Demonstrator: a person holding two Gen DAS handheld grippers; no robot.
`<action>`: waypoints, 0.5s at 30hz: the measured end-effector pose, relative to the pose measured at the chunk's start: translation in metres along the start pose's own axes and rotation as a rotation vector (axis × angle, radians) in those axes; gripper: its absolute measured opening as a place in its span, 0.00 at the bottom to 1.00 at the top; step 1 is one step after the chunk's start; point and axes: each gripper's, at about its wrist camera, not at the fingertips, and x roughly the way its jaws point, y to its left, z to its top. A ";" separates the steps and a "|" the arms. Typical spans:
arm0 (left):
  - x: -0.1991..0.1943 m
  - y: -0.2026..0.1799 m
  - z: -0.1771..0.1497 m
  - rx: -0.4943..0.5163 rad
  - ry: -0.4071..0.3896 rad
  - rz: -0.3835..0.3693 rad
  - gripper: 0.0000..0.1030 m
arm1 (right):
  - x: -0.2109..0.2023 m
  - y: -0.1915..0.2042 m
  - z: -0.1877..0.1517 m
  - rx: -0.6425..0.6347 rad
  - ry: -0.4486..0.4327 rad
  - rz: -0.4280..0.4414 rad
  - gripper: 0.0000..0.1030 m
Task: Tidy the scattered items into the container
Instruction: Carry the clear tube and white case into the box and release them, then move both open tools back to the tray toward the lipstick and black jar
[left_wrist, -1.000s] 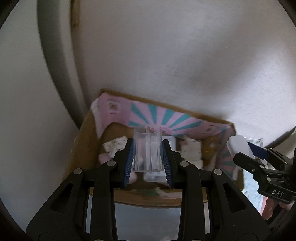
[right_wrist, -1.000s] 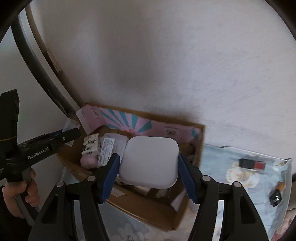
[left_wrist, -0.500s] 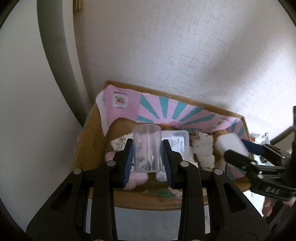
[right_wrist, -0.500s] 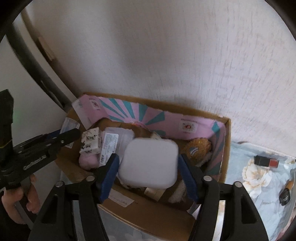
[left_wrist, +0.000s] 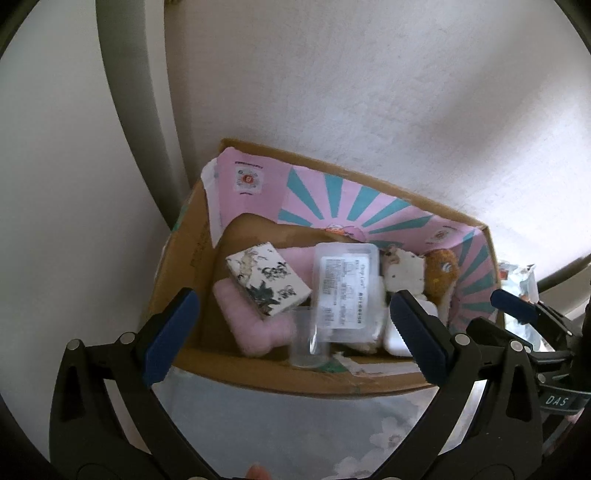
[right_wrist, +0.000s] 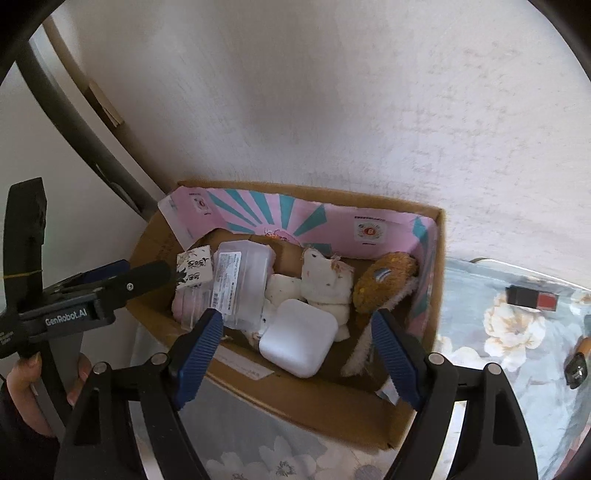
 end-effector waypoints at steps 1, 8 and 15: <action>-0.002 -0.004 0.000 0.006 -0.004 -0.001 1.00 | -0.004 -0.001 0.000 -0.002 -0.011 -0.007 0.77; -0.014 -0.034 0.000 0.047 -0.023 -0.019 1.00 | -0.034 -0.012 -0.004 -0.005 -0.067 -0.056 0.77; -0.028 -0.078 -0.002 0.103 -0.045 -0.039 1.00 | -0.069 -0.031 -0.019 0.011 -0.118 -0.117 0.77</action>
